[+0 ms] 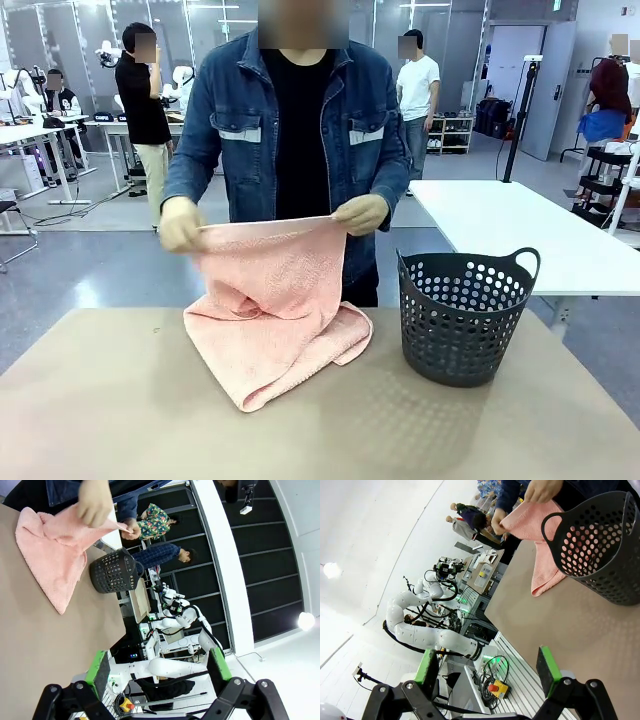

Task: Fold the towel.
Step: Grab the top end of the 100 cm Hotel Towel extended by the human.

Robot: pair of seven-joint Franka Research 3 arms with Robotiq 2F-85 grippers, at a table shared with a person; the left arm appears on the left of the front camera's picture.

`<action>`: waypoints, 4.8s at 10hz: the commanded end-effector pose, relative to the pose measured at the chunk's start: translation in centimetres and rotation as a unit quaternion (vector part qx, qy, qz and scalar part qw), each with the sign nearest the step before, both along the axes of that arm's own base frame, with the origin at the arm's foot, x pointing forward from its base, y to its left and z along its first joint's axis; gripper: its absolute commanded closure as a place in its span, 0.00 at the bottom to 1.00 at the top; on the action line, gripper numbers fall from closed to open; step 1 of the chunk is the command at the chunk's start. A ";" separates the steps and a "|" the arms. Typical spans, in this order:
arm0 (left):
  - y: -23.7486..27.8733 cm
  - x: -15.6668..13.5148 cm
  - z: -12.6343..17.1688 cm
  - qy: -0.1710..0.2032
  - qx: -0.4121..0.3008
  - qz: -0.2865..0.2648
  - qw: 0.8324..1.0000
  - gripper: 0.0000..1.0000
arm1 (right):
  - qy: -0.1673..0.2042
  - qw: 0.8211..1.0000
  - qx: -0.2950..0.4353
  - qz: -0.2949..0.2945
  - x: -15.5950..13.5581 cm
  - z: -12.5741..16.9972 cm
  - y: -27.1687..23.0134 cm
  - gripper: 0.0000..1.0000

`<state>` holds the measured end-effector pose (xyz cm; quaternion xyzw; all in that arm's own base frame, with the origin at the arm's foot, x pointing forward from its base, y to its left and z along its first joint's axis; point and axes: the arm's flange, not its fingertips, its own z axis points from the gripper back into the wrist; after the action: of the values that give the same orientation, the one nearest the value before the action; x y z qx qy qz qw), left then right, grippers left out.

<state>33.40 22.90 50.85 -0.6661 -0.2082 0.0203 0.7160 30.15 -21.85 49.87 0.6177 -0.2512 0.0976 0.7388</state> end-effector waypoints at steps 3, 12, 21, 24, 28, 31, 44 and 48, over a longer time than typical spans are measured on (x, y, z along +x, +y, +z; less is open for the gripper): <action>0.1 -0.1 0.0 -0.002 0.000 -0.004 1.000 0.00 | -0.006 1.000 0.004 0.000 0.0 0.1 0.0 0.00; 0.1 -0.1 0.0 -0.002 0.000 -0.004 1.000 0.00 | -0.006 1.000 0.004 0.000 0.0 0.1 0.0 0.00; -8.5 -2.8 15.7 -0.276 0.403 -0.108 0.866 0.00 | -0.279 0.879 -0.367 0.124 -2.6 15.0 8.6 0.00; -17.5 -3.3 17.8 -0.386 0.535 -0.152 0.736 0.00 | -0.356 0.776 -0.481 0.200 -3.8 17.9 17.9 0.00; -20.9 -4.4 17.7 -0.436 0.541 -0.151 0.703 0.00 | -0.367 0.756 -0.489 0.234 -4.9 17.7 20.6 0.00; -20.9 -3.8 19.6 -0.421 0.541 -0.180 0.705 0.00 | -0.373 0.747 -0.499 0.230 -4.6 19.3 21.3 0.00; -40.9 -0.9 21.9 -0.486 0.693 -0.323 0.423 0.00 | -0.448 0.571 -0.620 0.299 2.1 23.7 41.2 0.00; -43.7 2.0 19.6 -0.471 0.693 -0.350 0.420 0.00 | -0.445 0.566 -0.624 0.302 6.0 21.1 44.7 0.00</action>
<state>34.83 -20.15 69.87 0.1243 -0.2207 -0.7049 0.6625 35.39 21.77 71.17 -0.0687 -0.2226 0.7187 0.6551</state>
